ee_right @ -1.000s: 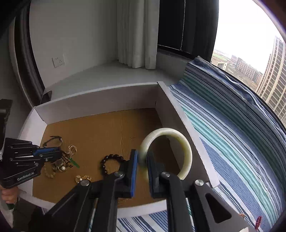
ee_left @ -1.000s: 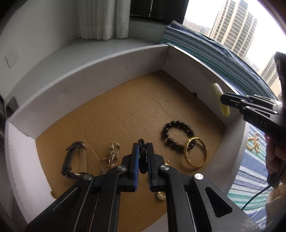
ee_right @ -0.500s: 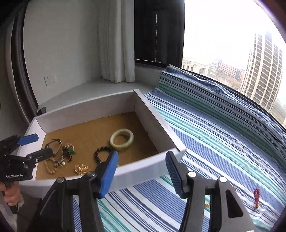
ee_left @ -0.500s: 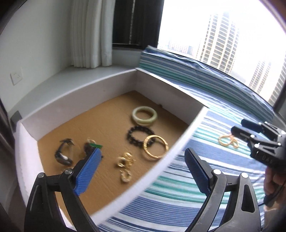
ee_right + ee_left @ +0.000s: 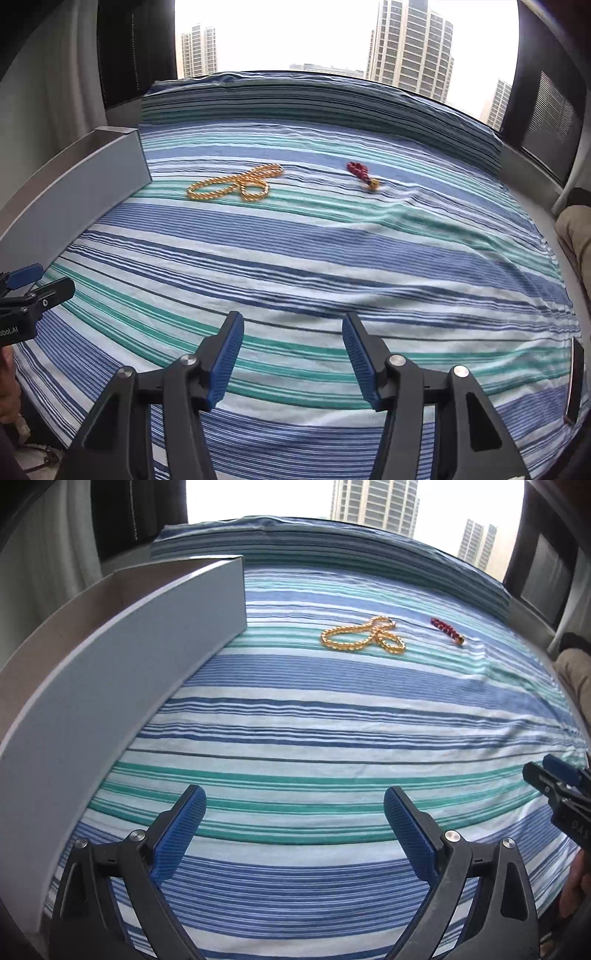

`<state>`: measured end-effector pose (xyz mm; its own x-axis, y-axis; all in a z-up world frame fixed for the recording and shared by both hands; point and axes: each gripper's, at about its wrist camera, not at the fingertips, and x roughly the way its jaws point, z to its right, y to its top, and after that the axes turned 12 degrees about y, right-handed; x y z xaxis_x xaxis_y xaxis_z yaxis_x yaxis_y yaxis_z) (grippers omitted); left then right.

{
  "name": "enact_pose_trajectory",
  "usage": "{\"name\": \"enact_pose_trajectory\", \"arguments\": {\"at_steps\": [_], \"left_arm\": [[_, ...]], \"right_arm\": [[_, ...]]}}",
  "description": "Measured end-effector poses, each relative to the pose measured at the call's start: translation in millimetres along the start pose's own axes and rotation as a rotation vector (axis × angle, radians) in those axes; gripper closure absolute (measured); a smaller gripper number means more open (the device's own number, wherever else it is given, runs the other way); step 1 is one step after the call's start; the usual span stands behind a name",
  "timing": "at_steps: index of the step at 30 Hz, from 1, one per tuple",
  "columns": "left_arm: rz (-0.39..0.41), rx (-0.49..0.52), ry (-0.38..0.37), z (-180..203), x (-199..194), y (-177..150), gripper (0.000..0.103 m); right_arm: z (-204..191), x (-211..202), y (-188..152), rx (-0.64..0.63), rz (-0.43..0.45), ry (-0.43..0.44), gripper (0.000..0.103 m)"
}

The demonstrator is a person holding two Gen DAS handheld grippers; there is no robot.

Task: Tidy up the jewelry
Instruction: 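Withdraw both tools from the box back over the bed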

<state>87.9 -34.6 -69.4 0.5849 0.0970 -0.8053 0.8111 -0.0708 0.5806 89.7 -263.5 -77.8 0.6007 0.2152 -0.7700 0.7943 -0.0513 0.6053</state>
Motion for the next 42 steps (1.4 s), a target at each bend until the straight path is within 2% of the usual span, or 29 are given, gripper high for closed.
{"name": "enact_pose_trajectory", "arguments": {"at_steps": [3,6,15,18,24,28,31,34,42], "left_arm": [[0.045,0.024,-0.001,17,-15,1,0.006],[0.077,0.067,0.023,28,-21,4,0.005],[0.082,0.142,0.094,46,-26,5,0.005],[0.086,0.155,0.129,49,-24,6,0.005],[0.059,0.171,0.161,53,-14,5,0.005],[0.043,0.176,0.172,53,-11,4,0.005],[0.039,0.174,0.176,51,-11,4,0.005],[0.045,0.174,0.186,51,-11,4,0.005],[0.085,0.202,0.214,61,-16,6,0.005]], "right_arm": [[20,-10,-12,0.073,0.015,0.022,0.046],[22,-23,-18,0.077,0.038,0.025,0.046],[6,-41,-17,0.066,0.072,0.081,0.046],[0,-53,-16,0.081,0.099,0.133,0.046],[-33,-91,-5,-0.006,0.173,0.223,0.046],[-53,-99,-2,-0.075,0.196,0.306,0.044],[-55,-90,-4,-0.077,0.173,0.262,0.042],[-46,-86,-7,-0.037,0.156,0.280,0.042],[-51,-100,-2,-0.106,0.194,0.170,0.042]]}}
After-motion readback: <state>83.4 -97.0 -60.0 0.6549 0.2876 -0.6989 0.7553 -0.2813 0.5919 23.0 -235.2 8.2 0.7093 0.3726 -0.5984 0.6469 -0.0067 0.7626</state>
